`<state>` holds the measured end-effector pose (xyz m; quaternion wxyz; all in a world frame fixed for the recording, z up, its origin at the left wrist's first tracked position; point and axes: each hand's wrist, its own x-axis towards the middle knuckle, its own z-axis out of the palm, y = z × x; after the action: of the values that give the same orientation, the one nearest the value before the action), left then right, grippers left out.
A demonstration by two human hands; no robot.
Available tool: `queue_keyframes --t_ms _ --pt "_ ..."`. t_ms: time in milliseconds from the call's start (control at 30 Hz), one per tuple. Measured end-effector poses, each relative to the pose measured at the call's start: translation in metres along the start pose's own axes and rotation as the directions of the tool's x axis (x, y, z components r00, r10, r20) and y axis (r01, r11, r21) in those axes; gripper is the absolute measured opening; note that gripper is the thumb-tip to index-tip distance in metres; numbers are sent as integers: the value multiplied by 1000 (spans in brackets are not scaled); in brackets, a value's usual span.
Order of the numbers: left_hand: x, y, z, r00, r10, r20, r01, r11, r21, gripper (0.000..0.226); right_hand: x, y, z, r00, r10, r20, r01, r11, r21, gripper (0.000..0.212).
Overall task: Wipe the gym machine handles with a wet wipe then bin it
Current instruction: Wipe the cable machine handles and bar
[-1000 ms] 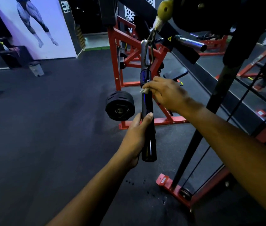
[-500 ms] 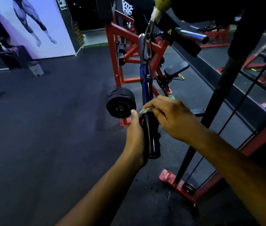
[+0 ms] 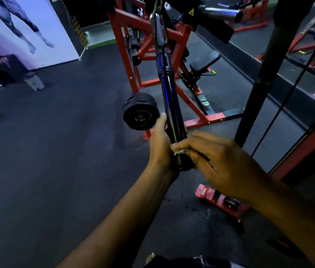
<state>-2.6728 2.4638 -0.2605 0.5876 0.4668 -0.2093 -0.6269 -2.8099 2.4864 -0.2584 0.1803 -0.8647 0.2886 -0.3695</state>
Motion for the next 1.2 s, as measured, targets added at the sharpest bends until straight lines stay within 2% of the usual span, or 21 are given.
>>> queue_keyframes --t_ms 67,200,233,300,367,433,500,633,800,900,1033,1200 --pt "5 -1 -3 999 35 -16 -34 997 70 45 -8 -1 3 1000 5 10 -6 999 41 31" --pt "15 3 -7 971 235 49 -238 924 298 43 -12 7 -9 990 -35 136 19 993 116 25" --pt "15 5 -7 962 266 66 -273 904 328 44 -9 10 -16 991 -41 126 25 992 120 24" --pt "14 11 -5 952 292 96 -307 898 315 41 6 19 -29 1000 -11 11 9 993 118 22" --pt "13 21 -2 962 259 84 -272 920 282 35 29 30 -37 988 63 -143 -44 990 134 22" --pt "12 31 0 981 179 74 -192 952 239 33 58 45 -37 968 127 -217 -103 987 121 22" --pt "11 39 2 991 112 78 -126 969 211 37 84 64 -29 952 123 -280 -111 992 58 21" --pt "12 47 0 997 75 35 -81 978 191 42 133 100 -19 898 129 -420 -150 989 -15 24" --pt "14 49 -5 1000 29 8 -30 994 109 56 171 121 -9 913 186 -364 -237 966 -100 16" --pt "15 51 -7 999 17 29 -19 997 75 60 167 115 5 924 141 -356 -179 981 -76 15" --pt "15 48 -10 999 21 30 -23 998 61 53 154 109 5 960 36 -278 -47 998 -32 16" --pt "13 50 -5 997 -34 63 30 998 50 47 176 108 -7 953 64 -295 -93 992 -85 11"
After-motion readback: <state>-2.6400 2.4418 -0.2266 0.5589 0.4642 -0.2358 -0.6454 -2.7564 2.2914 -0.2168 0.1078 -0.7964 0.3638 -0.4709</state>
